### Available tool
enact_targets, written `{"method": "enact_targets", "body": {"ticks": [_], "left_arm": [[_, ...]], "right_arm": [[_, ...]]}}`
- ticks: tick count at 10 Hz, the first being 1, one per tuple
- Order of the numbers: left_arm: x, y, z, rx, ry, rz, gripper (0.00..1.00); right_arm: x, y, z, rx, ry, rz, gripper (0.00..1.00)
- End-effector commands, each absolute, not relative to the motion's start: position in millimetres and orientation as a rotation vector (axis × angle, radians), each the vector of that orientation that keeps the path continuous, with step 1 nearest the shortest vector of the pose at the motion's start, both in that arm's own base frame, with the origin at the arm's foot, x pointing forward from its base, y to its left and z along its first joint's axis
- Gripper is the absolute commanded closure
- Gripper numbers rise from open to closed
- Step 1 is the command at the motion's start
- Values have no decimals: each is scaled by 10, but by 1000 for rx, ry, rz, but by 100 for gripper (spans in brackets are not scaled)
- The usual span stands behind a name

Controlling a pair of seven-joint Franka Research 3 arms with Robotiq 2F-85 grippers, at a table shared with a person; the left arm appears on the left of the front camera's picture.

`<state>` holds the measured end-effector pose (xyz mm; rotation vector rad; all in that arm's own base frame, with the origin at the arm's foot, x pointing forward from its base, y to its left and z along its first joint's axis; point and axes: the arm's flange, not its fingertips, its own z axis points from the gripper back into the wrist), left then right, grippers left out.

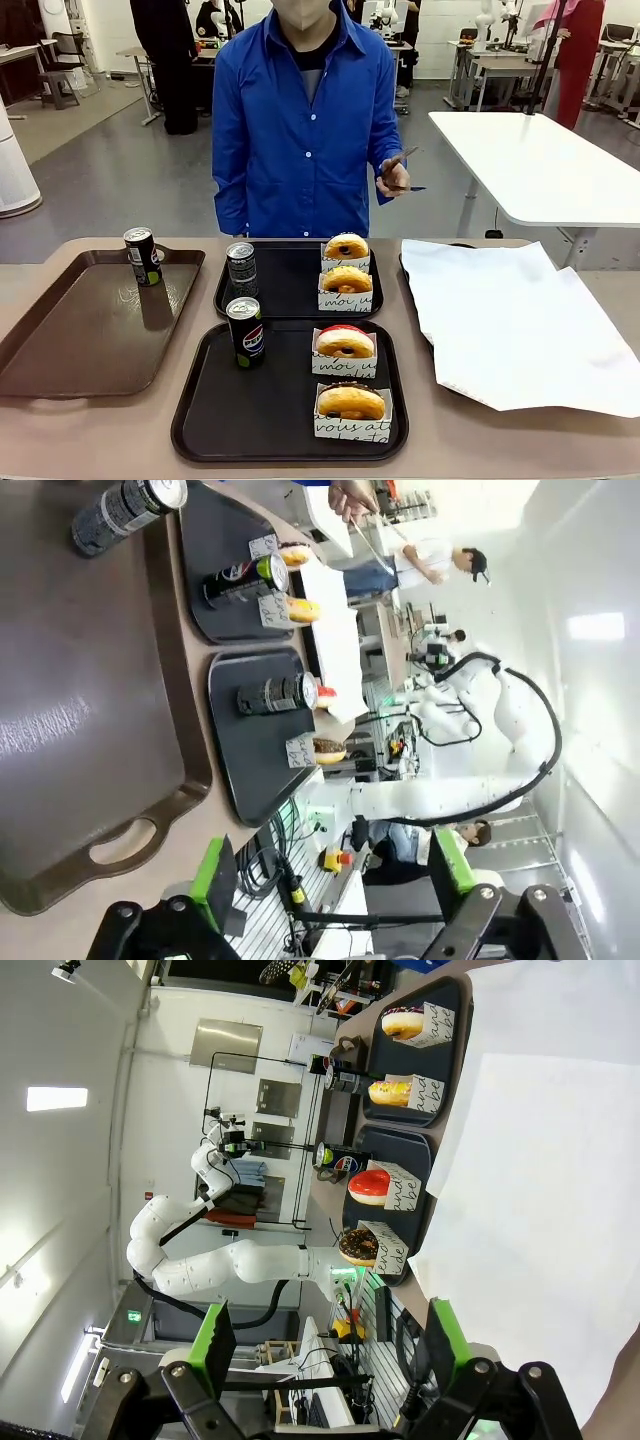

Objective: Set up donuts and drinks on trays.
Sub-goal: Pick up one Pepsi coke from the Handle tray and place it on the Flat Tray without a Pepsi coke.

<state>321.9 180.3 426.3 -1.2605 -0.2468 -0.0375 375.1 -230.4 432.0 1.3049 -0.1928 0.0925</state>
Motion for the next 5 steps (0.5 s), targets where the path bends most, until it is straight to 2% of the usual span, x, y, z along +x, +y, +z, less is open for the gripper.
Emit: {"method": "enact_targets", "body": {"ticks": [1, 5], "left_arm": [[3195, 1775, 4222, -1265, -233, -51, 0], [3195, 1775, 4222, -1265, -233, -51, 0]], "right_arm": [[3747, -2293, 4329, 1304, -193, 96, 0], [3747, -2293, 4329, 1304, -193, 96, 0]]}}
